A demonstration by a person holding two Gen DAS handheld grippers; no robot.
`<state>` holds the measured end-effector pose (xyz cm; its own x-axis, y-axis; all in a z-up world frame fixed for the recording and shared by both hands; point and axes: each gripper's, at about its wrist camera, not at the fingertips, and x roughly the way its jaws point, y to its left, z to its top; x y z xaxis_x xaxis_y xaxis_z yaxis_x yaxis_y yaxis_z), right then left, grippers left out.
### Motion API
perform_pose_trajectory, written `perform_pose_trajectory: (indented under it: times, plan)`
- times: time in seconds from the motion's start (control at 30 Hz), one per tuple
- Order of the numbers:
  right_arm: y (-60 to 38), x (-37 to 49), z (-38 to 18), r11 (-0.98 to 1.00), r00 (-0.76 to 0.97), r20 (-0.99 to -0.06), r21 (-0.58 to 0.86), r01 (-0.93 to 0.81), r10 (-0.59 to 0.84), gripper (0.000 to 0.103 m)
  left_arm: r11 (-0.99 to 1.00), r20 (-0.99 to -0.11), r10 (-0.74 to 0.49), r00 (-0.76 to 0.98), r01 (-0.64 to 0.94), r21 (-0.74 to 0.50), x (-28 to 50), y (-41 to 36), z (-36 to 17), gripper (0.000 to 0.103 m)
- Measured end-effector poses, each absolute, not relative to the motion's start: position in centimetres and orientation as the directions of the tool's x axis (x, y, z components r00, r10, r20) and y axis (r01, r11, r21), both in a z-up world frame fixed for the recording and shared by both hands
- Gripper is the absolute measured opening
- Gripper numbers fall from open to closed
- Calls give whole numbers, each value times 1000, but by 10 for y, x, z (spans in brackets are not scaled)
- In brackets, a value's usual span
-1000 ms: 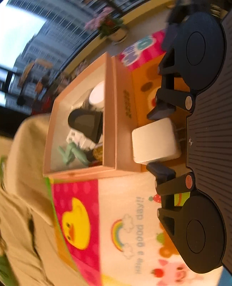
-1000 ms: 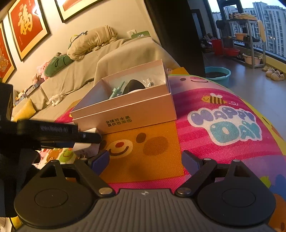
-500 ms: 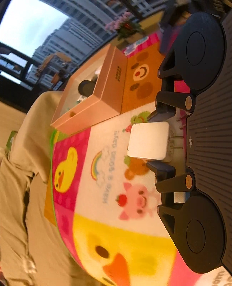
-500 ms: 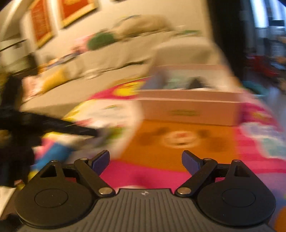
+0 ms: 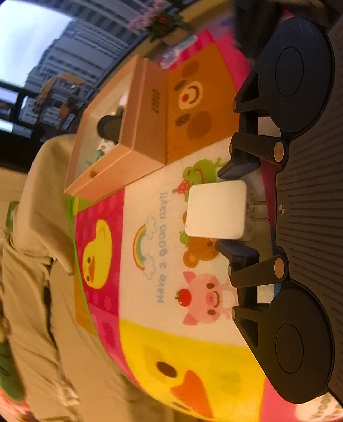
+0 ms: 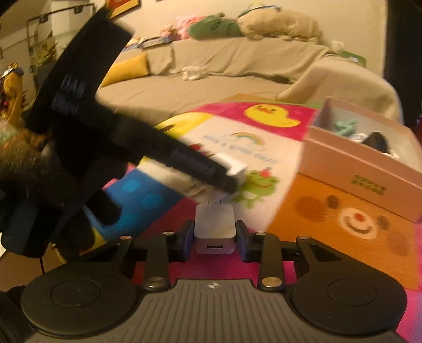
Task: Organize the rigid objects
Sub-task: 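Lift the white charger with the left tool while the right tool grasps another white charger, then carry the white charger over the pink box and drop it in with the left tool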
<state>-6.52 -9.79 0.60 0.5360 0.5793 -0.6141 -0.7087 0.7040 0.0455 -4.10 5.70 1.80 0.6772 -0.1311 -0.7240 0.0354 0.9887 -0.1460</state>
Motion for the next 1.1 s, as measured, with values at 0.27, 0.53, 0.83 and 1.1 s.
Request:
perform_pose_trajectory:
  times: [0.27, 0.53, 0.83, 1.1]
  plan:
    - [-155, -60, 5, 824, 703, -581, -95, -558, 410, 33, 1000, -716, -20, 698, 27, -1, -43, 33, 14, 59]
    - [-188, -51, -8, 866, 712, -611, -82, -494, 348, 33, 1000, -685, -18, 728, 14, -11, -44, 33, 12, 58]
    - [-181, -32, -10, 878, 716, -610, -67, -474, 340, 50, 998, -668, -50, 742, 11, -63, -52, 39, 12, 50]
    - [-177, -45, -3, 856, 705, -607, -77, -512, 367, 32, 996, -682, -88, 726, 61, -63, -62, 31, 14, 50]
